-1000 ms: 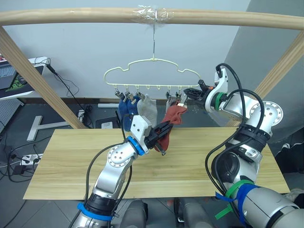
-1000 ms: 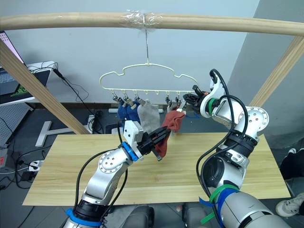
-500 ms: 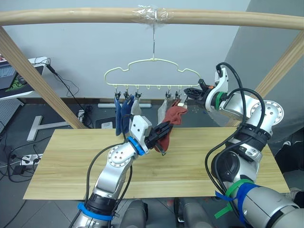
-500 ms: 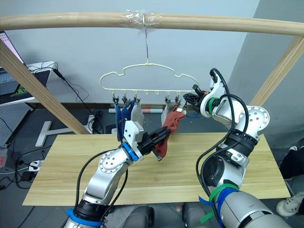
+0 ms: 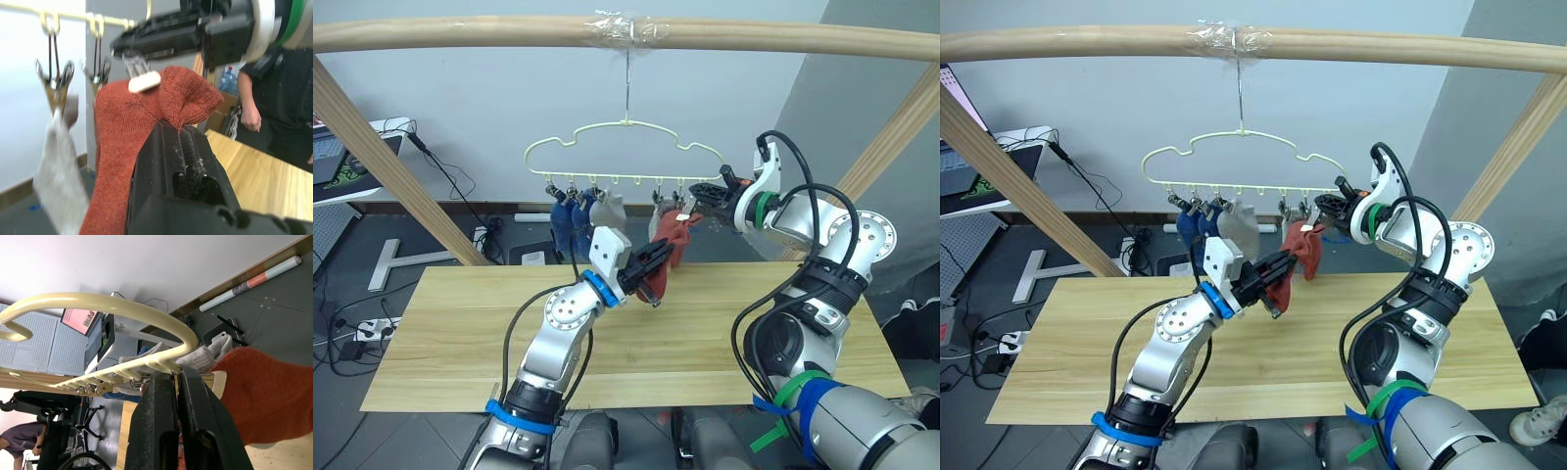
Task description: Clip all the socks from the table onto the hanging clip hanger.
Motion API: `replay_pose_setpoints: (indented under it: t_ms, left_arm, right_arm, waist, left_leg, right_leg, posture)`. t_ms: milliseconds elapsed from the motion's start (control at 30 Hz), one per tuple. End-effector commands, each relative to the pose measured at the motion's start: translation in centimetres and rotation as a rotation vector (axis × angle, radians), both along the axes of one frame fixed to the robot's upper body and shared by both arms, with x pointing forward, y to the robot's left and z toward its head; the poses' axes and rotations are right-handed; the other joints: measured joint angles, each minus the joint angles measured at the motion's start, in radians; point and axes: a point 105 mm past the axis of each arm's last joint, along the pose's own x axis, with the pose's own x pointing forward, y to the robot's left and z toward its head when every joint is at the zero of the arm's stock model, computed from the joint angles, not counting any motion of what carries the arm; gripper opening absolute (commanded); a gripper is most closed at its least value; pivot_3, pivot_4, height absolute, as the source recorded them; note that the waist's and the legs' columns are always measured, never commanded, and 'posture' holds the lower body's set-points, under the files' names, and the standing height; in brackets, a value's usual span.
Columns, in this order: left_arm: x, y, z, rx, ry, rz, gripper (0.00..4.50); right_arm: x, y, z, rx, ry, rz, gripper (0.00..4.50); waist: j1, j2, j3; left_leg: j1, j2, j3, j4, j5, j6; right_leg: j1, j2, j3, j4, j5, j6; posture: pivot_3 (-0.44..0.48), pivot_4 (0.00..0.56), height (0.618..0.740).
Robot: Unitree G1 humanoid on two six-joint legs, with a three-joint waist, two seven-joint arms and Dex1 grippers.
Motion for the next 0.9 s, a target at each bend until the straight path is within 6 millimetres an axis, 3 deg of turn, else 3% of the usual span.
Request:
replay_pose_setpoints:
  t_ms: [33,67,400,567,633,700,900]
  left_arm:
    - [-0.2,-0.1,0.8,-0.013,-0.042,-0.007,0.0]
    - [-0.2,-0.2,0.9,-0.013,-0.044,-0.009,0.0]
    - [-0.7,-1.2,1.0,-0.015,-0.022,-0.067,0.0]
    - [-0.8,-2.0,1.2,-0.068,0.047,-0.1,0.0]
    - [-0.7,-2.3,1.2,-0.095,0.088,-0.121,0.0]
    - [-0.6,-2.5,1.2,-0.104,0.109,-0.133,0.52]
    - [-0.4,-2.6,0.9,-0.123,0.163,-0.168,2.21]
  right_arm:
    - [-0.2,0.0,2.0,0.017,-0.078,0.009,0.51]
    - [-0.2,0.1,2.2,0.024,-0.083,0.012,0.73]
    - [-0.4,-0.3,3.8,0.035,-0.176,0.032,4.44]
    - [-1.0,-1.1,4.3,-0.077,-0.29,0.051,4.44]
    - [-1.2,-1.7,4.2,-0.216,-0.367,0.032,4.44]
    - [-1.4,-2.4,3.8,-0.326,-0.424,0.004,4.5]
    - [-1.9,-3.3,3.4,-0.382,-0.496,-0.018,4.5]
  waist:
    - [0.0,0.0,0.0]
    - [0.0,0.0,0.0]
    - [0.0,0.0,0.0]
    - [-0.002,0.0,0.0]
    - [-0.001,0.0,0.0]
    - [-0.003,0.0,0.0]
    - [-0.014,0.0,0.0]
  left_leg:
    - [0.0,0.0,0.0,0.0,0.0,0.0]
    - [0.0,0.0,0.0,0.0,0.0,0.0]
    - [-0.001,0.0,0.0,0.0,0.0,0.0]
    - [-0.002,-0.001,0.0,0.001,0.0,0.001]
    - [-0.002,-0.001,0.0,0.001,0.0,0.001]
    - [-0.002,-0.001,0.0,0.001,0.0,0.001]
    - [-0.001,0.0,0.001,0.002,0.0,0.001]
  right_leg:
    - [0.0,0.0,0.0,0.0,0.0,0.0]
    - [0.0,0.0,0.0,0.0,0.0,0.0]
    - [-0.001,0.0,0.0,0.0,0.0,0.0]
    - [-0.001,0.001,0.0,-0.001,0.0,0.0]
    - [-0.001,0.001,0.0,0.0,0.0,0.0]
    - [-0.001,0.001,-0.001,0.0,0.0,0.001]
    - [-0.001,0.001,0.0,0.0,0.0,0.001]
  posture:
    - [-0.04,0.178,0.74]
    - [-0.04,0.178,0.74]
    - [-0.045,0.174,0.74]
    - [-0.054,0.174,0.74]
    - [-0.057,0.171,0.74]
    - [-0.061,0.171,0.74]
    - [-0.079,0.166,0.74]
